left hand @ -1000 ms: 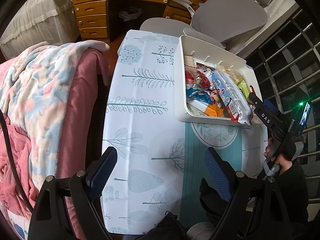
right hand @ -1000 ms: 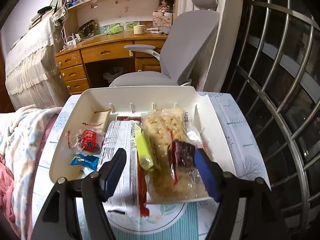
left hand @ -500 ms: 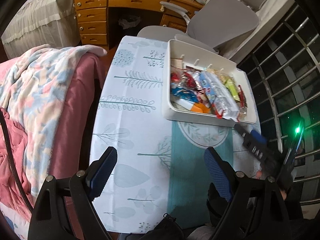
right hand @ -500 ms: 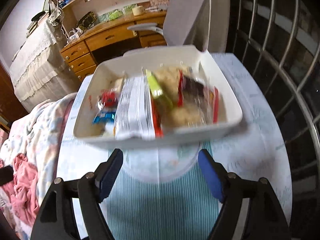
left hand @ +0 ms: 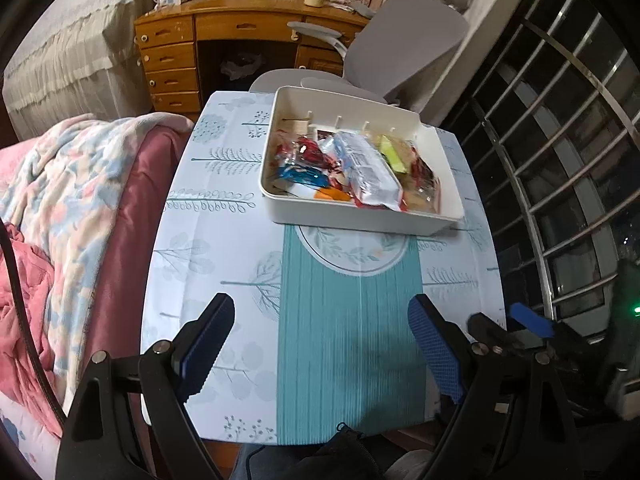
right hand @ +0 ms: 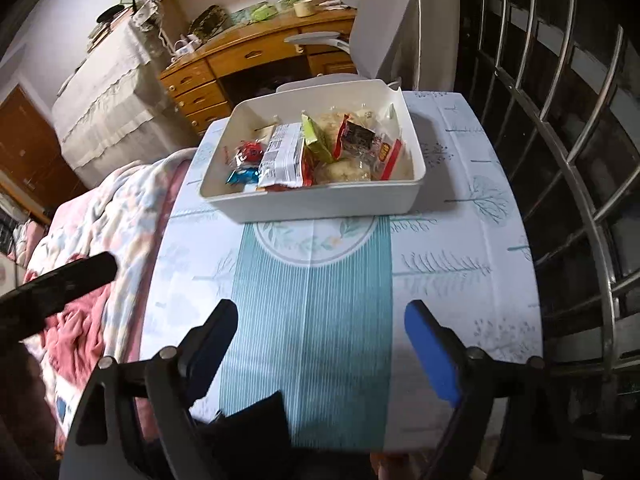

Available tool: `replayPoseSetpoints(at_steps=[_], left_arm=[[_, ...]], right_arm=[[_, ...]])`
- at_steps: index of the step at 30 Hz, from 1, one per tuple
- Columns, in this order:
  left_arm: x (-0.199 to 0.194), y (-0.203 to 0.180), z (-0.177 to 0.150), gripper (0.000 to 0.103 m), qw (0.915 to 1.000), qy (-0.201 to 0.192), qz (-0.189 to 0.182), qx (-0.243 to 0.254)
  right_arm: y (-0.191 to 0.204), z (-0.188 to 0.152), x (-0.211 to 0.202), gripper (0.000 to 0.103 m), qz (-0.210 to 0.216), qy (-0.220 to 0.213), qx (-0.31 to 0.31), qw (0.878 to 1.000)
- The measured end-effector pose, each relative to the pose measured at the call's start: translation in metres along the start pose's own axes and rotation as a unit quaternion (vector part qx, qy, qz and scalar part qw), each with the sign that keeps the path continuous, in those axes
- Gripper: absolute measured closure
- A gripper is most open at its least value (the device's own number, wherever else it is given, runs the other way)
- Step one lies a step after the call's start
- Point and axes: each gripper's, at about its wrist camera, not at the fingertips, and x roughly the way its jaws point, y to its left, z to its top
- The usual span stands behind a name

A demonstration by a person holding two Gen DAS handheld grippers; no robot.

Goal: Organize snacks

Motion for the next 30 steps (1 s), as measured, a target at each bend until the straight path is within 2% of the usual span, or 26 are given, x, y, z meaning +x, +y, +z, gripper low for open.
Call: replayPoseSetpoints(at_steps=[6, 9, 14, 16, 18, 21, 28, 30], left_arm=[[-0.020, -0.025, -0.022, 0.015, 1.0000, -0.009, 0.002, -0.001], [-0.035, -0.036, -0.027, 0.006, 0.9998, -0.020, 0.000, 0.006], [-0.061, -0.054, -0.035, 0.001, 0.9988, -0.048, -0.004, 0.004], [-0.067, -0.062, -0.038, 0.001, 0.9984, -0.055, 0.005, 0.006], [-0.068, -0.068, -0.042, 0.001, 0.9983, -0.057, 0.014, 0.002], [-0.069, -0.075, -0.047, 0.001, 0.9979, -0.059, 0.027, 0.002], [-0.074, -0.082, -0.053, 0.001, 0.9949, -0.087, 0.051, -0.007], [-0.071, -0.082, -0.054, 0.001, 0.9951, -0.084, 0.052, -0.009]], right_arm=[[-0.020, -0.010, -0.038, 0.017, 0.028, 0.036, 0.018, 0.999], [-0.024, -0.016, -0.056, 0.017, 0.035, 0.036, 0.011, 0.999], [-0.024, -0.026, -0.076, 0.016, 0.029, 0.020, -0.011, 0.999], [-0.025, -0.026, -0.081, 0.004, 0.021, 0.007, -0.014, 1.000], [-0.026, -0.027, -0.085, 0.001, 0.017, -0.008, -0.019, 1.000], [-0.026, -0.029, -0.085, 0.000, 0.023, -0.022, -0.023, 0.999], [-0.028, -0.033, -0.079, 0.000, 0.039, -0.022, -0.027, 0.999], [-0.028, -0.033, -0.078, 0.000, 0.041, -0.026, -0.028, 0.998]])
